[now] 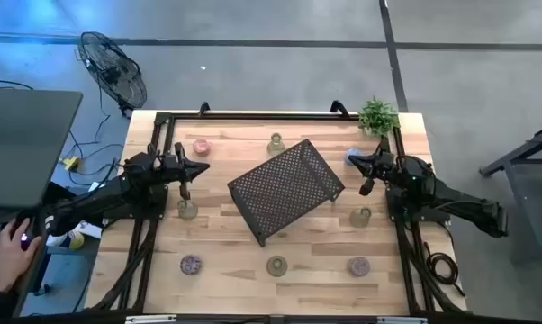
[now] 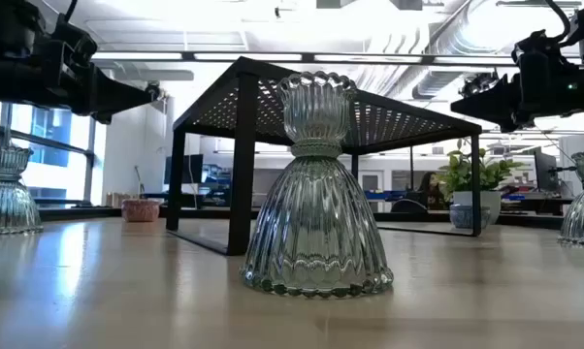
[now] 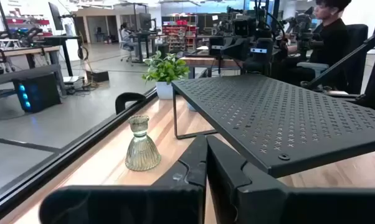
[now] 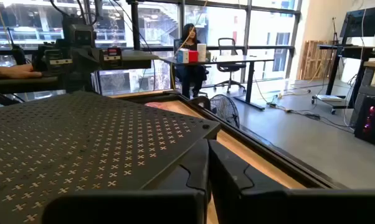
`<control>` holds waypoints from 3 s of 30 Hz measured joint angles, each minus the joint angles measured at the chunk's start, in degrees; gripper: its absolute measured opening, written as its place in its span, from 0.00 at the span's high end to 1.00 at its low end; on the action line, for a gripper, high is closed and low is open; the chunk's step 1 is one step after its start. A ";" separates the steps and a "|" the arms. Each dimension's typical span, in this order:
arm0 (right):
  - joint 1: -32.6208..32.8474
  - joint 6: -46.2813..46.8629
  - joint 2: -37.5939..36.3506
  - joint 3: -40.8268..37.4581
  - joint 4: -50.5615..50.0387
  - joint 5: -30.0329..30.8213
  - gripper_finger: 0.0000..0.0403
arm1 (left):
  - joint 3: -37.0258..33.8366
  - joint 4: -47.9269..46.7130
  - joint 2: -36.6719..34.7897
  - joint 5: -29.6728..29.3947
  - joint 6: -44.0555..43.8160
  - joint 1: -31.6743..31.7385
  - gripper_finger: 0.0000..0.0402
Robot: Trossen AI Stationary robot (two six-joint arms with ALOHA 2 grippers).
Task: Pick & Place candle stick holders
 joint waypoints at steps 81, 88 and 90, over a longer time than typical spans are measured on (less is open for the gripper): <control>0.00 0.02 -0.02 0.00 2.48 0.17 1.00 | -0.07 1.17 -0.01 -22.87 27.90 0.00 1.00; 0.00 1.34 0.00 0.00 4.66 4.80 1.00 | -0.04 0.94 -0.03 -7.02 7.42 0.00 1.00; 0.00 4.16 0.00 0.00 5.85 5.94 1.00 | -0.04 1.82 0.01 -5.16 3.92 0.00 1.00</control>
